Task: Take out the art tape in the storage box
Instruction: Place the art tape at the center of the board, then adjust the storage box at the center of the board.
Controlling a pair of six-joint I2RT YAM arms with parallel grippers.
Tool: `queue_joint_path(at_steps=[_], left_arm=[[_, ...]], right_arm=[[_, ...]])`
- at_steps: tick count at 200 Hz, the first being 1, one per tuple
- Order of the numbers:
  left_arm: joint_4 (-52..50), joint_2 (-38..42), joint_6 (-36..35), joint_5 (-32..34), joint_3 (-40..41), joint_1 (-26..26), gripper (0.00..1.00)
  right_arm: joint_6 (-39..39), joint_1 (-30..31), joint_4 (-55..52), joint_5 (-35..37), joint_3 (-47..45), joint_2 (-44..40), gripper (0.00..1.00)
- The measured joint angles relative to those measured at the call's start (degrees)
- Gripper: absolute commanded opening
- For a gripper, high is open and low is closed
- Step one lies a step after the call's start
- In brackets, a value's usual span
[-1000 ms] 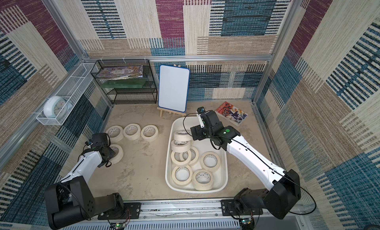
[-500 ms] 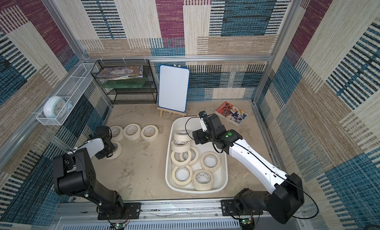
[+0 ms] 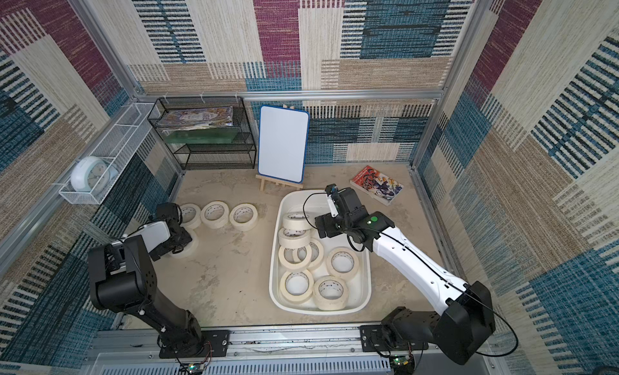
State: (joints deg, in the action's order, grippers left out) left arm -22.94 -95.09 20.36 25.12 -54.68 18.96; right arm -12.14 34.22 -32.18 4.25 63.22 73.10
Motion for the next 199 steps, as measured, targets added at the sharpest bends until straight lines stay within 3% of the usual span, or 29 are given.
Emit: queue_joint_path(at_steps=[48,86,146,199], left_arm=[[-3.4,15.7,-1.3,-0.2,0.0,-4.4,0.98],[-6.8,27.4,-3.7,-3.2,-1.2,-13.9,0.99],[-15.1,27.2,-5.6,-14.3,-4.3,-31.0,0.99],[-20.4,29.7,-7.4,-24.3,-6.3,-34.4,0.99]], right_arm=[[-2.5,-0.2,-4.3,0.6,-5.1,0.5,0.88],[-5.0,-0.3,-6.0,-1.7,-8.5,2.1,0.67],[-6.0,-1.4,-6.8,-1.2,-8.4,9.3,0.69],[-6.7,-2.1,-6.9,-1.9,-9.8,12.3,0.66]])
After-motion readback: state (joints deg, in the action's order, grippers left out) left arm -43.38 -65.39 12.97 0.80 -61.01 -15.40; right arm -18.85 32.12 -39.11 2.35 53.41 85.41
